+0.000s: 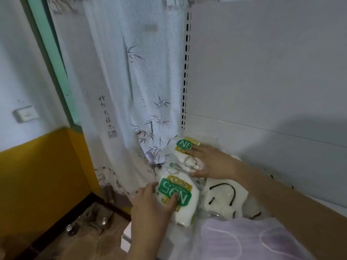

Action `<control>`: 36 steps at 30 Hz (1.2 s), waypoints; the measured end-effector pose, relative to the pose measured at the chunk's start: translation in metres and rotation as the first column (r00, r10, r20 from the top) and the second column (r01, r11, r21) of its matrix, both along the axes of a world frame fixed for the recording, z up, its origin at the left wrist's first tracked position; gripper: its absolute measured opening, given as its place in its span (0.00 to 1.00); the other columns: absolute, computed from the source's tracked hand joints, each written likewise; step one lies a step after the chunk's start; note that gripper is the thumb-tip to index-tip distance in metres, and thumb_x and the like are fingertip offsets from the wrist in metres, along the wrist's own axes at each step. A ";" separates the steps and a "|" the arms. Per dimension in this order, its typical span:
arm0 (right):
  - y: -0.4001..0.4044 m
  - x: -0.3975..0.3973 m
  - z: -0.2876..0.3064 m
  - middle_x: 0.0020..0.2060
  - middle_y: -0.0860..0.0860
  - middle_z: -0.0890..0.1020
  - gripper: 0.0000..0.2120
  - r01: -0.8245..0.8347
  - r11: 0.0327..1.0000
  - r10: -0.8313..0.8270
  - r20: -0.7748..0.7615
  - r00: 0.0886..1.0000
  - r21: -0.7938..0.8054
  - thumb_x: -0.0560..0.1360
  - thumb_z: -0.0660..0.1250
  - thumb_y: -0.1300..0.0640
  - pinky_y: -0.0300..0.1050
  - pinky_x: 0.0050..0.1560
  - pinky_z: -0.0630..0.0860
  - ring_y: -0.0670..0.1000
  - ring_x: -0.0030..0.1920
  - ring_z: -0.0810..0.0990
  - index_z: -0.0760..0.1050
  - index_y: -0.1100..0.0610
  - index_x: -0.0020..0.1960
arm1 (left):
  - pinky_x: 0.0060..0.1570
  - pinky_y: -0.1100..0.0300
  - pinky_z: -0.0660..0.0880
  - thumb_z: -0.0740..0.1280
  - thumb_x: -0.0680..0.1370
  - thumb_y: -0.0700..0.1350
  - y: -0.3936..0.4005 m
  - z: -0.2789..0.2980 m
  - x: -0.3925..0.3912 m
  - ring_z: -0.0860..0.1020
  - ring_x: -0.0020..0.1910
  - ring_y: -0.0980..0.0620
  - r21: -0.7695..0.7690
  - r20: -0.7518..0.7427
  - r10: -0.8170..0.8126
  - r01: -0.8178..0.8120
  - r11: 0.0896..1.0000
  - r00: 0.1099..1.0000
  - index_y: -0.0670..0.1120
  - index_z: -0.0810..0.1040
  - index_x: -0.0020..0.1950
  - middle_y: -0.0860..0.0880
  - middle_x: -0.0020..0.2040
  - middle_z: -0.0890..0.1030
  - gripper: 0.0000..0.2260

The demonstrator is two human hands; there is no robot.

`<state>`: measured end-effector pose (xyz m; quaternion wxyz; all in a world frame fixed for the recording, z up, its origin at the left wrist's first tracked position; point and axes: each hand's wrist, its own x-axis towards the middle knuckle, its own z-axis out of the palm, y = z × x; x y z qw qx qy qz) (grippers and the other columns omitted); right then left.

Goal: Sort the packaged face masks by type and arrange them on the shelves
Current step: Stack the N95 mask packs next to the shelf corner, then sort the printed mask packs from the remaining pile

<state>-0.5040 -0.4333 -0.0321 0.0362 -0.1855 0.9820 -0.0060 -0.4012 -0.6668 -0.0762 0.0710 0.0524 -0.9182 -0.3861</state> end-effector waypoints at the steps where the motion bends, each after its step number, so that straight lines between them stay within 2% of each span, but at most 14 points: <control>1: 0.003 0.001 0.004 0.79 0.47 0.53 0.51 0.004 0.999 -0.003 0.005 1.000 -0.032 0.62 0.44 0.16 0.56 0.77 0.54 0.53 0.78 0.53 0.49 0.41 0.79 | 0.64 0.50 0.70 0.70 0.71 0.68 0.002 0.002 0.003 0.71 0.66 0.48 -0.081 0.021 0.017 -0.016 0.997 1.000 0.55 0.71 0.70 0.52 0.64 0.74 0.32; 3: 0.004 0.012 0.015 0.79 0.48 0.53 0.52 0.023 0.995 -0.024 -0.016 1.000 -0.093 0.62 0.38 0.17 0.55 0.77 0.54 0.53 0.78 0.54 0.51 0.43 0.79 | 0.70 0.43 0.64 0.66 0.70 0.71 0.000 0.012 0.006 0.64 0.73 0.41 -0.193 0.006 0.086 -0.084 0.978 0.996 0.54 0.69 0.73 0.46 0.72 0.69 0.36; 5: 0.004 0.032 0.032 0.79 0.49 0.54 0.46 0.046 0.984 -0.063 -0.090 0.994 -0.174 0.68 0.42 0.23 0.54 0.77 0.54 0.52 0.78 0.54 0.53 0.46 0.79 | 0.70 0.39 0.61 0.66 0.73 0.69 -0.002 0.028 0.008 0.63 0.73 0.36 -0.168 -0.207 0.081 -0.117 0.979 0.975 0.48 0.70 0.73 0.40 0.73 0.68 0.36; 9: 0.029 0.083 0.057 0.77 0.49 0.63 0.33 0.070 0.916 -0.203 -0.308 0.930 -0.395 0.78 0.53 0.34 0.50 0.76 0.57 0.49 0.76 0.60 0.62 0.50 0.77 | 0.62 0.46 0.71 0.63 0.77 0.59 0.049 0.067 0.024 0.73 0.63 0.43 -0.095 -0.449 -0.203 0.179 0.979 0.870 0.47 0.76 0.67 0.45 0.63 0.77 0.23; 13: 0.114 0.164 0.069 0.71 0.49 0.70 0.25 0.275 0.823 -0.502 -0.408 0.762 -0.497 0.82 0.55 0.42 0.45 0.69 0.65 0.48 0.69 0.69 0.65 0.52 0.75 | 0.58 0.60 0.72 0.65 0.79 0.55 0.157 0.073 0.070 0.77 0.59 0.53 -0.044 -0.268 -0.628 0.642 0.766 0.731 0.52 0.74 0.68 0.53 0.62 0.76 0.18; 17: 0.227 0.275 0.048 0.61 0.50 0.77 0.20 0.560 0.607 -0.791 -0.358 0.496 -0.564 0.80 0.63 0.47 0.41 0.55 0.72 0.48 0.57 0.78 0.71 0.53 0.70 | 0.57 0.58 0.74 0.64 0.81 0.53 0.241 0.058 0.125 0.78 0.56 0.54 0.014 -0.145 -0.793 0.802 0.597 0.592 0.53 0.73 0.67 0.53 0.60 0.78 0.15; 19: 0.272 0.325 0.025 0.62 0.51 0.77 0.24 0.693 0.515 -0.857 -0.282 0.431 -0.505 0.77 0.67 0.46 0.43 0.58 0.72 0.51 0.60 0.77 0.70 0.51 0.70 | 0.55 0.59 0.73 0.61 0.82 0.53 0.270 0.048 0.150 0.78 0.55 0.54 -0.013 -0.094 -0.831 0.834 0.552 0.548 0.53 0.72 0.68 0.53 0.61 0.77 0.15; 23: 0.335 0.386 -0.020 0.78 0.51 0.57 0.50 0.862 0.476 -0.876 0.000 0.483 -0.174 0.66 0.69 0.29 0.56 0.76 0.55 0.56 0.77 0.55 0.50 0.44 0.79 | 0.55 0.61 0.73 0.59 0.83 0.54 0.323 0.032 0.198 0.77 0.57 0.56 -0.033 -0.020 -0.865 0.864 0.502 0.502 0.54 0.69 0.70 0.54 0.63 0.74 0.16; 25: 0.360 0.399 -0.040 0.79 0.50 0.53 0.54 0.872 0.471 -0.868 0.107 0.485 -0.134 0.65 0.70 0.29 0.52 0.78 0.50 0.54 0.78 0.51 0.45 0.46 0.80 | 0.56 0.61 0.73 0.59 0.83 0.54 0.350 0.022 0.213 0.76 0.58 0.57 -0.030 0.005 -0.866 0.866 0.499 0.500 0.55 0.70 0.69 0.55 0.63 0.74 0.15; 28: 0.392 0.401 -0.062 0.74 0.47 0.65 0.41 0.819 0.562 -0.822 0.024 0.568 -0.117 0.70 0.66 0.32 0.46 0.70 0.63 0.51 0.73 0.64 0.57 0.44 0.77 | 0.50 0.68 0.69 0.60 0.83 0.53 0.389 0.009 0.221 0.75 0.54 0.60 -0.037 0.042 -0.833 0.834 0.551 0.552 0.56 0.71 0.68 0.56 0.62 0.74 0.14; 30: 0.407 0.400 -0.060 0.64 0.47 0.75 0.29 0.749 0.661 -0.747 -0.138 0.650 -0.045 0.74 0.54 0.34 0.46 0.60 0.71 0.51 0.64 0.73 0.68 0.44 0.72 | 0.44 0.73 0.66 0.61 0.82 0.51 0.413 0.006 0.220 0.73 0.49 0.62 -0.043 0.063 -0.807 0.809 0.586 0.587 0.55 0.73 0.67 0.55 0.59 0.75 0.13; 31: 0.413 0.400 -0.057 0.59 0.47 0.79 0.31 0.726 0.686 -0.716 -0.221 0.662 -0.052 0.73 0.47 0.33 0.46 0.55 0.72 0.51 0.59 0.77 0.72 0.45 0.68 | 0.45 0.73 0.67 0.63 0.82 0.50 0.424 0.005 0.221 0.74 0.49 0.63 -0.028 0.038 -0.788 0.789 0.613 0.614 0.54 0.75 0.65 0.56 0.57 0.76 0.12; 34: 0.415 0.409 -0.061 0.45 0.45 0.84 0.24 0.661 0.673 -0.731 -0.437 0.524 -0.333 0.77 0.51 0.36 0.42 0.44 0.76 0.48 0.45 0.83 0.81 0.46 0.54 | 0.52 0.67 0.76 0.69 0.79 0.52 0.449 0.005 0.228 0.80 0.45 0.64 0.176 0.016 -0.696 0.683 0.709 0.718 0.55 0.80 0.52 0.57 0.48 0.82 0.04; 36: 0.403 0.417 -0.058 0.40 0.44 0.83 0.17 0.641 0.640 -0.760 -0.473 0.445 -0.425 0.79 0.56 0.38 0.37 0.39 0.72 0.44 0.40 0.82 0.80 0.45 0.49 | 0.56 0.64 0.78 0.72 0.71 0.64 0.466 0.009 0.236 0.83 0.46 0.63 0.476 0.120 -0.733 0.609 0.634 0.670 0.57 0.79 0.51 0.56 0.48 0.85 0.15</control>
